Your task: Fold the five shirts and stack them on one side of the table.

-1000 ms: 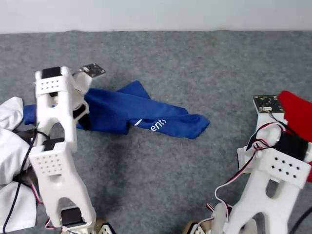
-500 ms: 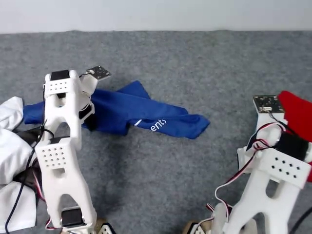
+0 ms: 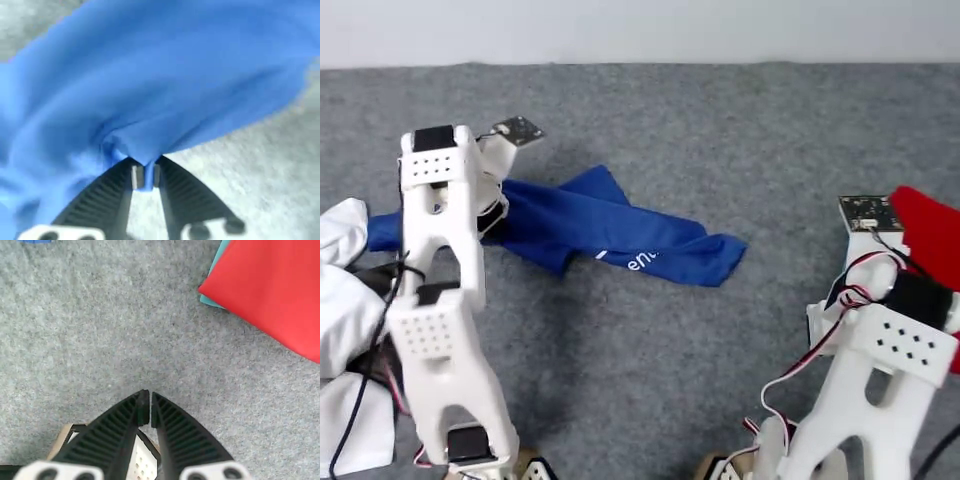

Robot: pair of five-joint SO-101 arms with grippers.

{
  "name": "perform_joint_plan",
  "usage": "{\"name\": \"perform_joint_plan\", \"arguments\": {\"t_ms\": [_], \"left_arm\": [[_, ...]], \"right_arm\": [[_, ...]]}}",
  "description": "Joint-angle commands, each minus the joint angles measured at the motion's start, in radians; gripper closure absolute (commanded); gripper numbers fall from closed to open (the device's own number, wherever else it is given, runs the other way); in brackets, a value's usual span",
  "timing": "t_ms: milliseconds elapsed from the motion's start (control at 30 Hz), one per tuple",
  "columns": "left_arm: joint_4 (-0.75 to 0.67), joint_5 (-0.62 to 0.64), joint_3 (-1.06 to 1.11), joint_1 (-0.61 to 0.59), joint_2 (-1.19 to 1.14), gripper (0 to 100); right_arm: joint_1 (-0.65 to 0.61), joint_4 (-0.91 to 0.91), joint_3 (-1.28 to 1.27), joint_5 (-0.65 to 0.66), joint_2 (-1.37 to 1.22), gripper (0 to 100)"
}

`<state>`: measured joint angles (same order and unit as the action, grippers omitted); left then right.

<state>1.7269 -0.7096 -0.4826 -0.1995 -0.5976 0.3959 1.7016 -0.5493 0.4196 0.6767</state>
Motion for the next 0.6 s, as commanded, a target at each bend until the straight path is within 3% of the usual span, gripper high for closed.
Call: {"name": "perform_joint_plan", "arguments": {"t_ms": [0,233,567], "left_arm": [[0.031,-0.041,0.234,0.032,0.333,99],[0.029,-0.074,0.553,-0.005,0.698,99],[0.029,-0.13,0.799,-0.203,0.816,99]], "right_arm": [[-0.012,-0.022,0.003,0.005,0.015,98.0],[-0.059,-0.079,0.003,0.011,0.015,98.0],[-0.36,-0.151,0.003,0.005,0.013,97.9]]}}
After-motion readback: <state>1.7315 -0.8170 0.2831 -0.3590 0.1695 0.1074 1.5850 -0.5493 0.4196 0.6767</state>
